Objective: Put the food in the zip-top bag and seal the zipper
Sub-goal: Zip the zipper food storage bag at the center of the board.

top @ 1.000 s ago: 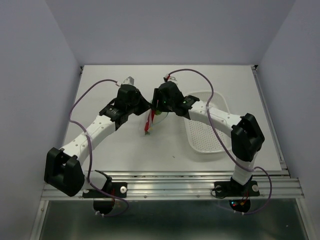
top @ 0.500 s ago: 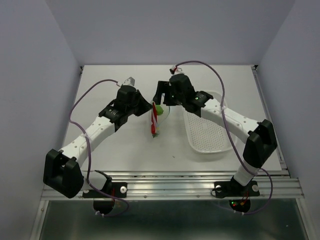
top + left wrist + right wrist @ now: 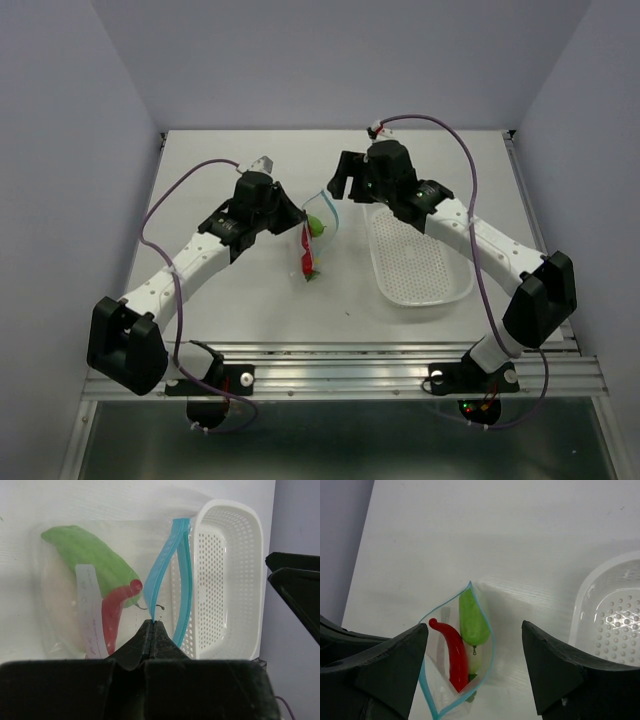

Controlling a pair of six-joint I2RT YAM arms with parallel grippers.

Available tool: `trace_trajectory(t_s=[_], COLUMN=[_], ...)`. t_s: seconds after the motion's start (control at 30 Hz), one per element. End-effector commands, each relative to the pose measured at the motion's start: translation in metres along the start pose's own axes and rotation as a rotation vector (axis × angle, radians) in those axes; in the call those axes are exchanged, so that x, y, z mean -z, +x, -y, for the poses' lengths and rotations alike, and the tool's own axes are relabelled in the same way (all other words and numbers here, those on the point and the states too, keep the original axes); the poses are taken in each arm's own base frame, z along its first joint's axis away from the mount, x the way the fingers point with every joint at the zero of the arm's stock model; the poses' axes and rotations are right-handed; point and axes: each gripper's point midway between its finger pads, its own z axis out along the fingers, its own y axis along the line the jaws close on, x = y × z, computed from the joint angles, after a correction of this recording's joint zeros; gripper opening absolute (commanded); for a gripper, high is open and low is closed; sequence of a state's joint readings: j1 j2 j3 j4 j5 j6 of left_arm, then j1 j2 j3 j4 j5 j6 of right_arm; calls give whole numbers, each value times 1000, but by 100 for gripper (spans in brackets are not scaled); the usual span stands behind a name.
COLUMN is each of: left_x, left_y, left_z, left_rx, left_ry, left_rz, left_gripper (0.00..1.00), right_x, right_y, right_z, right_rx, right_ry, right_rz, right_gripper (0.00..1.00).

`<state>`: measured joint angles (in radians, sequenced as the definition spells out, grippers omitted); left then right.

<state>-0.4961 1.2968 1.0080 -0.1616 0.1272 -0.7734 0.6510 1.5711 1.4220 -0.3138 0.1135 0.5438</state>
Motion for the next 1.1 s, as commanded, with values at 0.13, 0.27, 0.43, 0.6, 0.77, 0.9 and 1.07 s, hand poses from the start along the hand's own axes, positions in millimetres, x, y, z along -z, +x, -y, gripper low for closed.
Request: trace_trajectory(t_s=[0.13, 0.27, 0.43, 0.6, 0.77, 0.9, 1.07], left_x=[0, 0, 5, 6, 7, 15, 23], left_y=[1, 4, 4, 9, 20, 21, 23], left_z=[16, 16, 22, 28, 29, 34, 28], left_rx=[-63, -79, -101, -156, -183, -229, -293], left_ry=[80, 92, 127, 172, 214, 249, 250], left_rz=[-22, -35, -35, -64, -100, -97, -74], left_gripper=[0, 0, 0, 0, 0, 0, 61], right_x=[-27, -39, -50, -59, -62, -61, -54], right_y=[35, 46, 57, 58, 52, 49, 33], right_z=[-2, -3, 5, 5, 12, 16, 17], right_rx=[44, 46, 29, 20, 12, -22, -41], right_ry=[-48, -60, -24, -20, 15, 35, 60], right_rz=[-122, -161, -184, -189, -173, -178, -192], right_gripper=[77, 73, 63, 36, 4, 1, 1])
